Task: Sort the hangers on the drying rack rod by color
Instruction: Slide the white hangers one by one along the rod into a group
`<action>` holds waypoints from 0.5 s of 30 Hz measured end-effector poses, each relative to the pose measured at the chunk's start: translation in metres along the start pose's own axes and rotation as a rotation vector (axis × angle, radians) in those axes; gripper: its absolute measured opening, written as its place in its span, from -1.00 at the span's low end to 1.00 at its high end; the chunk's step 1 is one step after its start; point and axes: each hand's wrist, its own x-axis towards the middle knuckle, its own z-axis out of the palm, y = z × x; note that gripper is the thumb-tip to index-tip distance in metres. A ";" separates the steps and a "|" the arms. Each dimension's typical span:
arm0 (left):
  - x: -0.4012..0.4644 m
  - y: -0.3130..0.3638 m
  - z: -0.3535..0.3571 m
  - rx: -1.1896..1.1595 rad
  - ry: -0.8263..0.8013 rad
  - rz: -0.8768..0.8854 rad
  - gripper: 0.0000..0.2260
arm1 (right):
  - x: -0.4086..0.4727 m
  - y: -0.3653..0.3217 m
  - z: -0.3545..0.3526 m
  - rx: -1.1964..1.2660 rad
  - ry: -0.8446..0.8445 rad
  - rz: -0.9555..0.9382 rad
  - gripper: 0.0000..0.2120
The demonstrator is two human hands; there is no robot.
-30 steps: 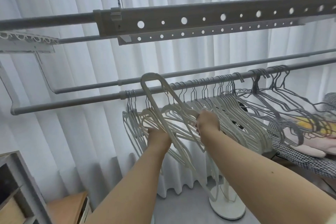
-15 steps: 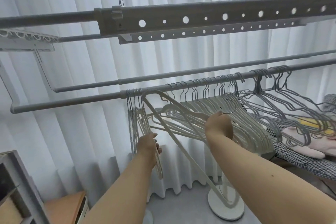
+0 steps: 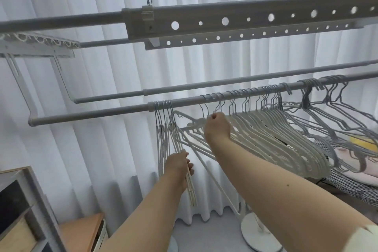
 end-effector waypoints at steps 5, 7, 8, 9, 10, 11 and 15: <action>-0.003 0.001 0.001 0.067 0.021 0.032 -0.81 | 0.005 -0.018 0.032 0.213 -0.248 0.123 -0.73; -0.005 0.004 -0.001 0.148 0.031 0.044 -0.69 | 0.009 -0.019 0.044 0.268 -0.302 0.153 -0.69; -0.005 0.006 -0.003 0.208 0.041 0.049 -0.63 | 0.013 -0.017 0.050 0.270 -0.308 0.148 -0.68; -0.007 0.008 -0.005 0.274 0.047 0.049 -0.56 | 0.016 -0.015 0.054 0.262 -0.313 0.142 -0.68; -0.009 0.009 -0.007 0.336 0.053 0.048 -0.51 | 0.017 -0.013 0.057 0.248 -0.325 0.139 -0.67; -0.012 0.010 -0.009 0.381 0.052 0.049 -0.47 | 0.016 -0.013 0.058 0.226 -0.346 0.135 -0.65; -0.025 0.018 -0.011 0.504 0.048 0.121 -0.45 | 0.005 -0.015 0.050 0.069 -0.411 0.064 -0.69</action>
